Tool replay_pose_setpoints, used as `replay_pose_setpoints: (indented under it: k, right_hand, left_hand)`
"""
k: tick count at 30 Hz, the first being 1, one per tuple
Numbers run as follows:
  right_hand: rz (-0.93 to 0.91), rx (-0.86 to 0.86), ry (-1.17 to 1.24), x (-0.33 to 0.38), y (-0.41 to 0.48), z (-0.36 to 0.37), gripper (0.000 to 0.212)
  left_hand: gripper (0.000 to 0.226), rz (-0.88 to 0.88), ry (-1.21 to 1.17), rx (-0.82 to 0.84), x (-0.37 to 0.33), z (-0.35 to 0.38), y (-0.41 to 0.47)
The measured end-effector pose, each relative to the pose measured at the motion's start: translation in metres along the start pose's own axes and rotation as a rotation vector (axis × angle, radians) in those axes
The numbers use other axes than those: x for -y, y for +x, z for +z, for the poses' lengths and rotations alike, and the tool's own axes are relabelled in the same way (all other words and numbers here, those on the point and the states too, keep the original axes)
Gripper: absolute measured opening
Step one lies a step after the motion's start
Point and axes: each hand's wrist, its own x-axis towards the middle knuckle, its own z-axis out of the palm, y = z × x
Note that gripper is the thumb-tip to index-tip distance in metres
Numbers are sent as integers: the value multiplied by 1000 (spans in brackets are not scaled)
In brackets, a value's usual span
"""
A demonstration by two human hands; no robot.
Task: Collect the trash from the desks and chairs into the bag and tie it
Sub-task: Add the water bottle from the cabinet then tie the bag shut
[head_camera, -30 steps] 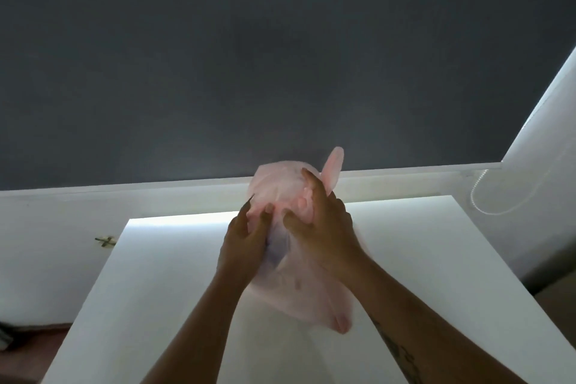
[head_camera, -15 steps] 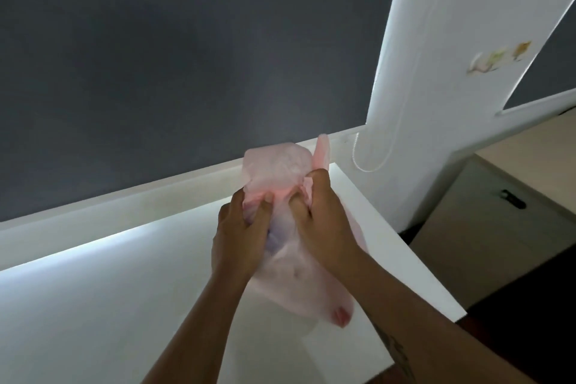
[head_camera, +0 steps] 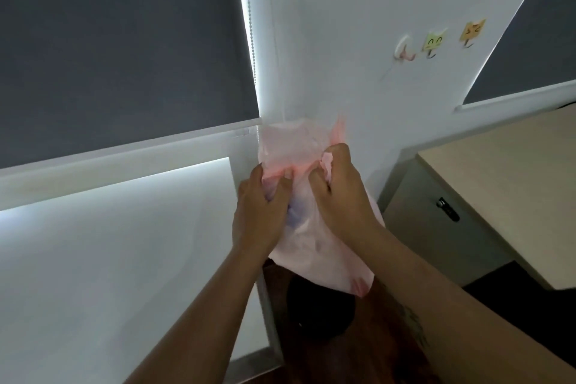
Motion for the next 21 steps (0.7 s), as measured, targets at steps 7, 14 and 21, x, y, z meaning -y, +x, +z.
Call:
replay_pose_setpoints:
  k: [7,14,21]
  right_hand:
    - [-2,19,45,-59,14,-30,9]
    - [196,126,137,-154,-8,-4,10]
    - [390,222,82,-281,-68,82,14]
  left_hand:
    - [67,-49,-69,-16,-9,64,-3]
    - [62,-225,-38,70,65,142,-27]
    - [34,-491,3,108,203,224,-56]
